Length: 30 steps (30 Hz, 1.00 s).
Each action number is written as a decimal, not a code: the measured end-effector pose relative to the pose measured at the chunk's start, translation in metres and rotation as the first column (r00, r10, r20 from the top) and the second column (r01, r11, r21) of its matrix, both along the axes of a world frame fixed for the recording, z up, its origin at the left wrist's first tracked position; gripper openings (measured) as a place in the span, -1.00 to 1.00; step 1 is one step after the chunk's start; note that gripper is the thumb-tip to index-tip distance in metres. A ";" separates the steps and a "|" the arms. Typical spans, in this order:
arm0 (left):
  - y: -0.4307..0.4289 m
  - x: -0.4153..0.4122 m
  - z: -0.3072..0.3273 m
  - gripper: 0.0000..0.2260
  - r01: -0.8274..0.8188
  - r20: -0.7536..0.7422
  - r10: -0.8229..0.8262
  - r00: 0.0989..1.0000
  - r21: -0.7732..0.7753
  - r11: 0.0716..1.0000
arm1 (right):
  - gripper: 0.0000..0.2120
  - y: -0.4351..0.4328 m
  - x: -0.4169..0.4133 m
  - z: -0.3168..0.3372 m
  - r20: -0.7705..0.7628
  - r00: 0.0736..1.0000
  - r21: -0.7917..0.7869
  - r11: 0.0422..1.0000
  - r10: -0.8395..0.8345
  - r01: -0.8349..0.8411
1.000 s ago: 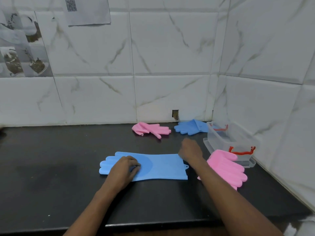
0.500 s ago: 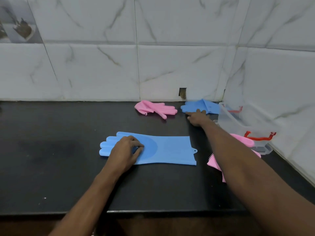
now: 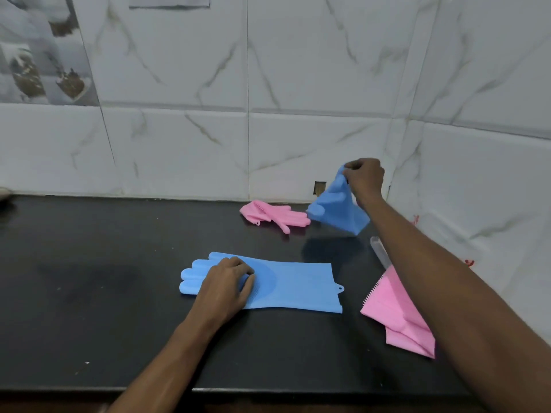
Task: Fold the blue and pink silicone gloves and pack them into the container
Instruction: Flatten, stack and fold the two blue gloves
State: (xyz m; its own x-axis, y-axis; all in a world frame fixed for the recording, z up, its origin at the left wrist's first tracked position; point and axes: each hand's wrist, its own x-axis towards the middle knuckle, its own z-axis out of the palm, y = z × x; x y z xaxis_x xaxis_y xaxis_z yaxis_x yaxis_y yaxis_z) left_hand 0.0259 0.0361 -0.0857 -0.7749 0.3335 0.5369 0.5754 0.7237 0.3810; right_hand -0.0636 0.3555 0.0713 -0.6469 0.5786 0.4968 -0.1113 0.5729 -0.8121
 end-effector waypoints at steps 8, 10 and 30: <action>-0.002 0.013 0.002 -0.73 0.043 0.010 -0.044 0.999 0.039 0.998 | -0.80 -0.008 0.058 0.072 -0.116 0.920 -0.456 0.802 0.375 -0.385; -0.001 0.019 0.004 -0.72 0.048 -0.007 -0.048 0.999 0.053 0.997 | -0.79 -0.017 0.071 0.079 -0.137 0.909 -0.436 0.800 0.393 -0.411; 0.108 0.000 0.195 -0.84 0.043 0.221 -0.551 0.805 0.904 0.425 | -0.68 -0.083 0.146 0.104 -0.085 0.746 -0.263 0.707 0.660 -0.656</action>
State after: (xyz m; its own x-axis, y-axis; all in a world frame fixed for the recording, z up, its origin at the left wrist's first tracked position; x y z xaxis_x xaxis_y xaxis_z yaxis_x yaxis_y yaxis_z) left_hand 0.0263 0.1441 0.1091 -0.9271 0.1835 0.3268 0.2685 -0.2832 0.9207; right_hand 0.0827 0.2727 0.1756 -0.9187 0.1073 0.3801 -0.3665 0.1270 -0.9217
